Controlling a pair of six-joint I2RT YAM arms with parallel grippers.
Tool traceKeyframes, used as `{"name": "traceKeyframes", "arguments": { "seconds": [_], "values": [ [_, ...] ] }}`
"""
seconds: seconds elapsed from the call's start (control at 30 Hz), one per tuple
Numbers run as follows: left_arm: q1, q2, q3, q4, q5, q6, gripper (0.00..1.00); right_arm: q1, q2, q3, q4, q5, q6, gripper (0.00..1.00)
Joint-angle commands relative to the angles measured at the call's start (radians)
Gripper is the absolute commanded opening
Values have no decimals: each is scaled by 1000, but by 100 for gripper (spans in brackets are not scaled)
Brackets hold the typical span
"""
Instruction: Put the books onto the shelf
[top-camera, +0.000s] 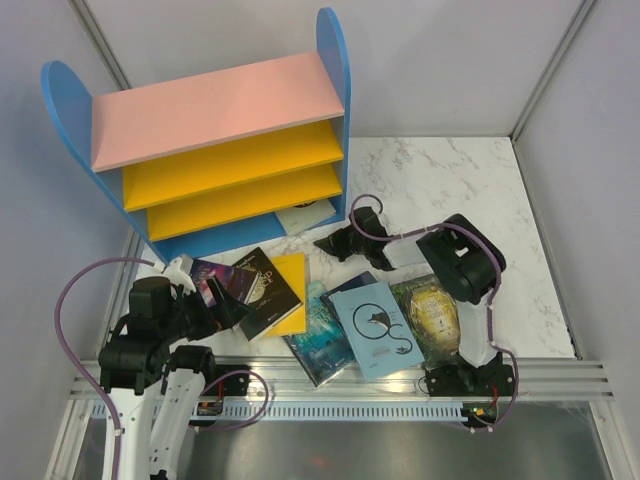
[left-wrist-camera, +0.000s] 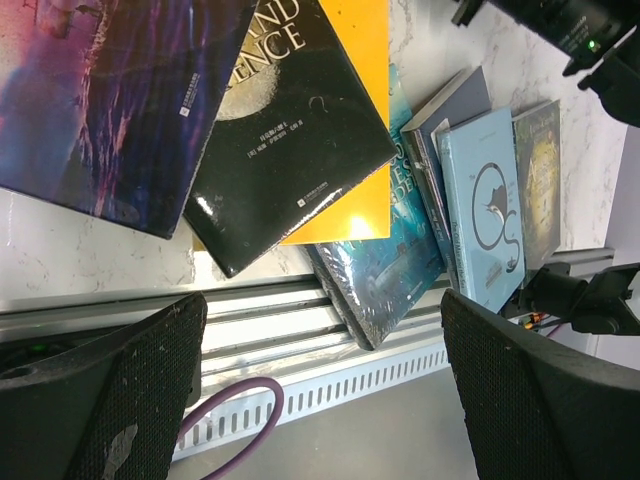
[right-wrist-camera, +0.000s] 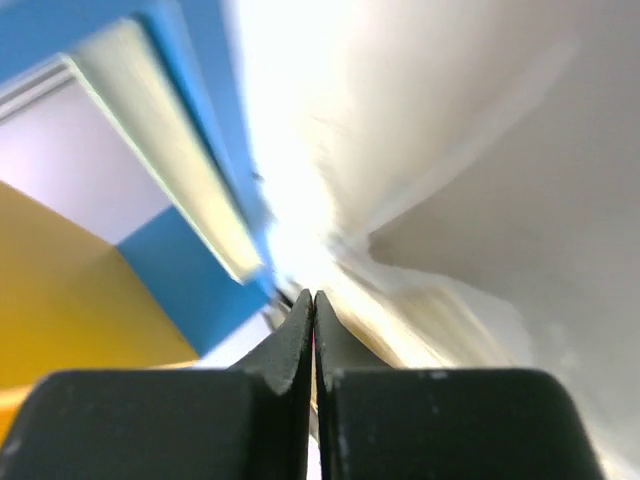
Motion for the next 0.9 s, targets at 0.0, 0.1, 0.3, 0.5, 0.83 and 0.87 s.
{"name": "traceKeyframes", "arguments": {
  "seconds": [0.0, 0.1, 0.3, 0.5, 0.83, 0.87],
  "values": [
    [3, 21, 20, 48, 60, 39, 100, -29, -127, -90, -99, -37, -71, 0],
    [3, 45, 15, 78, 132, 39, 100, -72, -251, -140, -197, -57, -195, 3],
    [3, 107, -11, 142, 267, 27, 100, -207, -514, -145, -563, -44, -548, 85],
    [1, 145, -83, 202, 312, -20, 100, -249, -621, -85, -962, 30, -798, 98],
    [-61, 321, -99, 280, 171, -94, 100, -249, -909, -174, -1240, 61, -920, 98],
    [-122, 352, -88, 286, 131, -112, 100, -249, -920, -180, -1249, 61, -924, 98]
  ]
}}
